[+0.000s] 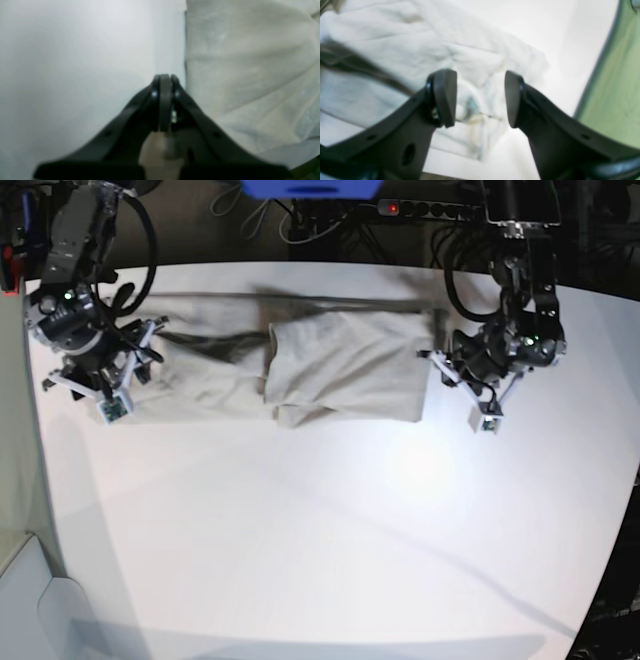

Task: Layout the t-shirt on the table in an organized manner, then fold the t-shirt properly
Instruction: 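Release the strip and move the left gripper to the strip's end, then grasp the strip end with the right gripper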

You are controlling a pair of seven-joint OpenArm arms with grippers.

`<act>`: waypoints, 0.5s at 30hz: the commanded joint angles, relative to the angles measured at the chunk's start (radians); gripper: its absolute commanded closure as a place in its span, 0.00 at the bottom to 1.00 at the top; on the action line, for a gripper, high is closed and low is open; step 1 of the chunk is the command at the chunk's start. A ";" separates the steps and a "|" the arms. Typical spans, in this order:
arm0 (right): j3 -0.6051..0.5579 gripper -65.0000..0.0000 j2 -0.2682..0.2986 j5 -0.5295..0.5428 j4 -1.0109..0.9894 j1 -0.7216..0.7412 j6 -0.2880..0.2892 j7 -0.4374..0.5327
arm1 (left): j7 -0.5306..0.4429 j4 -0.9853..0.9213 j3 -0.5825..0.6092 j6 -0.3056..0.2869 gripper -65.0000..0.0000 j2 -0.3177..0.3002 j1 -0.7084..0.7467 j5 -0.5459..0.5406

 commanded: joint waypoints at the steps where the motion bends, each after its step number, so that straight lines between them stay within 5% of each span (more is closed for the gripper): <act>1: 0.020 0.52 -0.007 0.001 0.013 0.019 -0.004 0.015 | -0.014 0.011 -0.001 0.001 1.00 -0.006 -0.014 -0.007; 9: 0.181 0.52 -0.092 0.001 0.007 0.070 -0.004 0.015 | -0.080 0.008 0.005 0.001 1.00 -0.009 0.013 -0.007; 15: 0.195 0.52 -0.098 0.001 -0.084 0.102 -0.004 -0.007 | -0.080 0.008 0.005 0.001 1.00 -0.009 0.013 -0.007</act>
